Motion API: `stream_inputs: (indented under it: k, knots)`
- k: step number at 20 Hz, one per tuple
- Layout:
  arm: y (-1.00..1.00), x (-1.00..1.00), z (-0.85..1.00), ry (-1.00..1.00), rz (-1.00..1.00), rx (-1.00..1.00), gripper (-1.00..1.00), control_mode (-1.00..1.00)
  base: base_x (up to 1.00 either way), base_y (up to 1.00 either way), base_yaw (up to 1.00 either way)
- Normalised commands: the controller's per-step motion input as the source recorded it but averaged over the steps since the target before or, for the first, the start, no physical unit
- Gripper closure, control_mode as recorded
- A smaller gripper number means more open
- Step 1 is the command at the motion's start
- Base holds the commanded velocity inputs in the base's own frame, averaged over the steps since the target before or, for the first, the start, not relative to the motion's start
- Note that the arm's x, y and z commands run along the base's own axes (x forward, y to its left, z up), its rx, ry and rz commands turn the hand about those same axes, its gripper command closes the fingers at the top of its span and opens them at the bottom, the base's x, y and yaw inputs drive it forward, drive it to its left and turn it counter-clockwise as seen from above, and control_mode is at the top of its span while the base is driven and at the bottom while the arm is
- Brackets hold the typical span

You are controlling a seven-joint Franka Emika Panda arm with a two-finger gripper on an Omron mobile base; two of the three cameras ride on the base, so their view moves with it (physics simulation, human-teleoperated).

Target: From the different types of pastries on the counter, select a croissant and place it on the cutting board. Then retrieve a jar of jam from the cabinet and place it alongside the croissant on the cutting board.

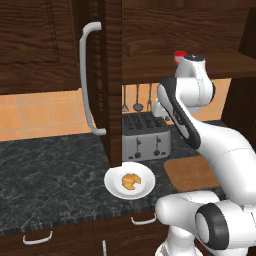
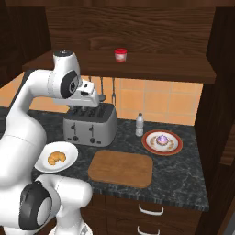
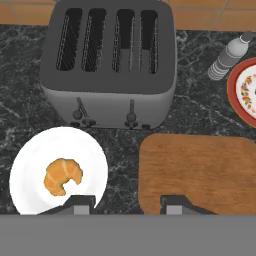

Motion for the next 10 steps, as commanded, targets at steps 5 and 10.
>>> stream_inputs:
  k: [5,10]
  knots:
    - [-0.06,-0.57,-0.08,-0.09,0.0,0.0,-1.0,-1.0,0.0,0.0,0.0]
    - [0.63,-0.69,-0.2,-0.05,-0.05,-0.01,-1.0,-1.0,0.0,0.0,0.0]
